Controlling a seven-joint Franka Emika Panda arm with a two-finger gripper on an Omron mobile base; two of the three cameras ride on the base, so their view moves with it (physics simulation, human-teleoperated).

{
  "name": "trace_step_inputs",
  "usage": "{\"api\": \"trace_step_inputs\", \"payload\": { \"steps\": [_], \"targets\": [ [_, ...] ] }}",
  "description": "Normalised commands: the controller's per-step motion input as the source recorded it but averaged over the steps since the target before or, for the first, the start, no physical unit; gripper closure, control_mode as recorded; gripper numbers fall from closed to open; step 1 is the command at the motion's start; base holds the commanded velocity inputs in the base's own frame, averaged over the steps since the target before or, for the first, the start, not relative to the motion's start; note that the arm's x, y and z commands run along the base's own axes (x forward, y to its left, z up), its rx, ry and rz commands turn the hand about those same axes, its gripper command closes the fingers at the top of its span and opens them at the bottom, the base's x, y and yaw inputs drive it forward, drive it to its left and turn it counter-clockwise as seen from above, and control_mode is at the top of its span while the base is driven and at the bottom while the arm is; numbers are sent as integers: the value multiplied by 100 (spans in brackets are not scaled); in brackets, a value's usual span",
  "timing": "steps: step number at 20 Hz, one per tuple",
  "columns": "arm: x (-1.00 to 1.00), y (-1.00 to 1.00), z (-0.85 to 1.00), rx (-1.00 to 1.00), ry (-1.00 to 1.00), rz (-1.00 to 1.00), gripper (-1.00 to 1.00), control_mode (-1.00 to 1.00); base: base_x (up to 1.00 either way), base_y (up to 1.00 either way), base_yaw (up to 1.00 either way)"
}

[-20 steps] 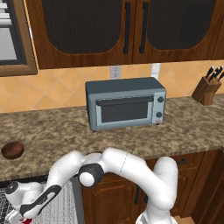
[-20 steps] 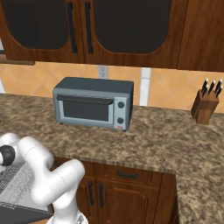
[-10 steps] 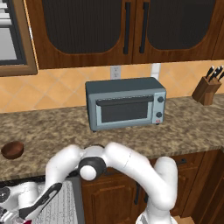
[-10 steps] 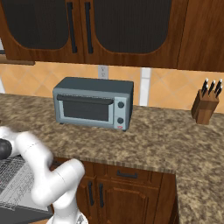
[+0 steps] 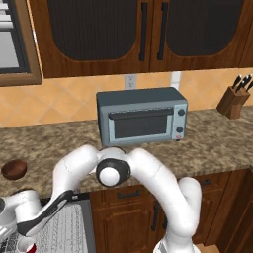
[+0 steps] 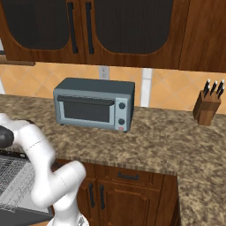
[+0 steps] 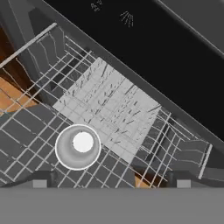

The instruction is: Pick up the cup and bowl from the counter, place them in the dishwasher, and close the dishwasher door.

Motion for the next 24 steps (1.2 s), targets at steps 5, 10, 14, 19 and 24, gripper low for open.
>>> {"api": "trace_step_inputs", "payload": {
  "steps": [5, 10, 14, 19, 24],
  "targets": [
    [-3, -10, 90, 15, -4, 0, -100, -100, 0, 0, 0],
    [4, -20, 76, 16, 0, 0, -100, -100, 0, 0, 0],
    [5, -31, 72, 19, 0, -2, -100, -100, 0, 0, 0],
    [50, -57, 40, 22, 11, -9, -100, -100, 0, 0, 0],
    [54, -50, 45, 27, 21, -10, -100, -100, 0, 0, 0]
  ]
}}
